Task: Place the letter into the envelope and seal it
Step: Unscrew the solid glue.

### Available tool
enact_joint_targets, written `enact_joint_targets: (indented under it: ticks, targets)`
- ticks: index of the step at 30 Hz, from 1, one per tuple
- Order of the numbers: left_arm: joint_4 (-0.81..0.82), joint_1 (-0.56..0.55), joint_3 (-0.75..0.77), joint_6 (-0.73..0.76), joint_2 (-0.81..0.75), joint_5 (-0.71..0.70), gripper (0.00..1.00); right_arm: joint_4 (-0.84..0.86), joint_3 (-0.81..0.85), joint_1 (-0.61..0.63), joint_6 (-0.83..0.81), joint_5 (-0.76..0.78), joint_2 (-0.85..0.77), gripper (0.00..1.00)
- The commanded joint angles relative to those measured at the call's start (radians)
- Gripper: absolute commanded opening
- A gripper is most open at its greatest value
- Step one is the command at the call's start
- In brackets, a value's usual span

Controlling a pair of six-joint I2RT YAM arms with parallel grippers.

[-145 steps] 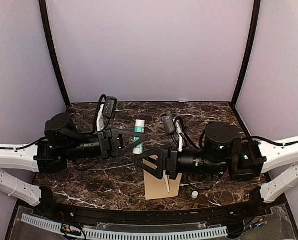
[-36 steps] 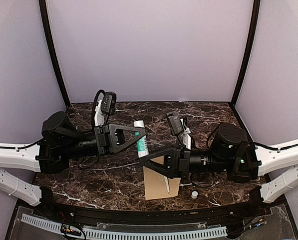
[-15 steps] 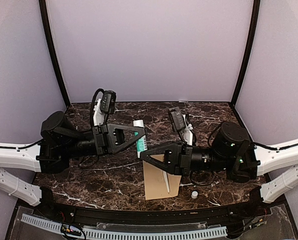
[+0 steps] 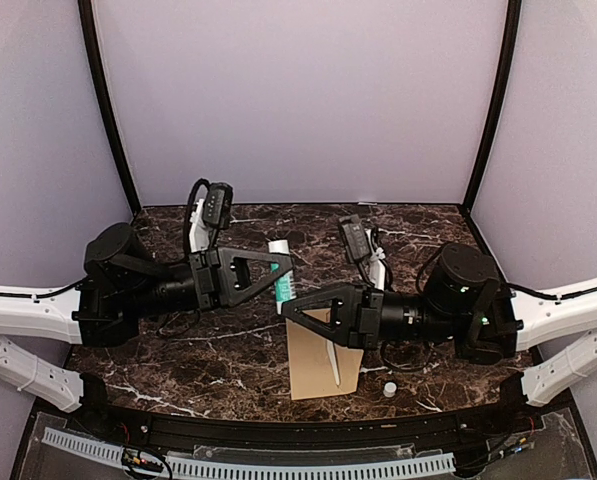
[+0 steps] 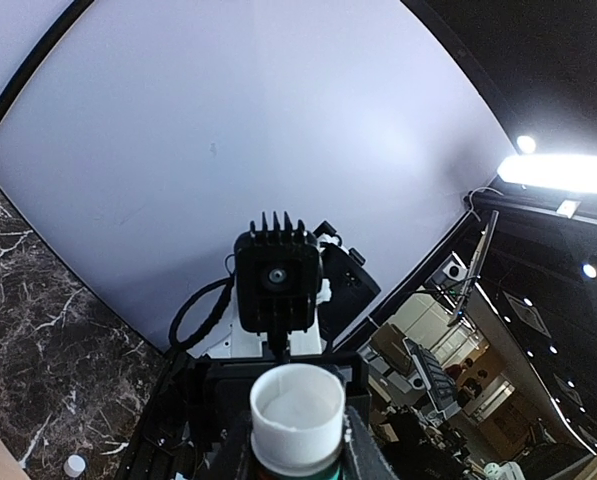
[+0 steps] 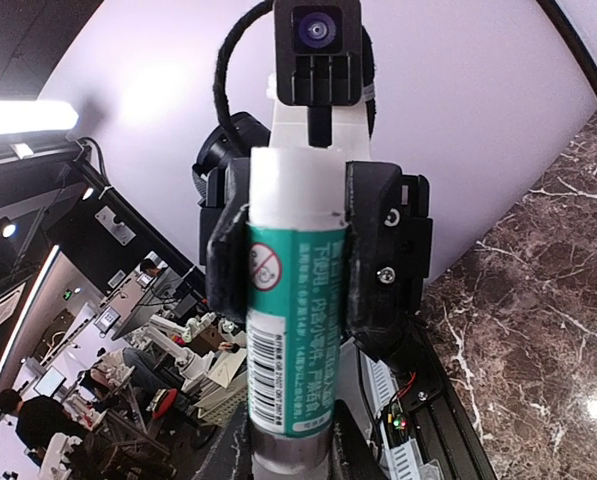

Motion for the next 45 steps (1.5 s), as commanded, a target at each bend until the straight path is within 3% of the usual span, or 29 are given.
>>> enact_joint_targets:
  ticks: [1,11,18,28,37,45]
  targets:
    - [-0.072,-0.005,-0.004,0.055,-0.027,-0.043,0.01,-0.081,0.027,-0.009,-0.027,0.083,-0.018,0.0]
    - [-0.252,-0.005,0.011,0.112,-0.029,-0.152,0.0,-0.372,0.147,-0.008,-0.074,0.267,0.037,0.0]
    - [-0.379,-0.005,0.04,0.117,-0.006,-0.263,0.0,-0.627,0.318,-0.009,-0.11,0.424,0.171,0.0]
    - [-0.497,-0.005,0.035,0.048,0.001,-0.408,0.0,-0.819,0.521,0.0,-0.124,0.569,0.342,0.0]
    - [-0.432,-0.002,0.012,0.011,-0.012,-0.378,0.0,-0.762,0.467,0.013,-0.118,0.531,0.274,0.01]
    - [-0.336,0.005,-0.006,0.021,-0.045,-0.303,0.0,-0.615,0.279,0.01,-0.095,0.425,0.094,0.2]
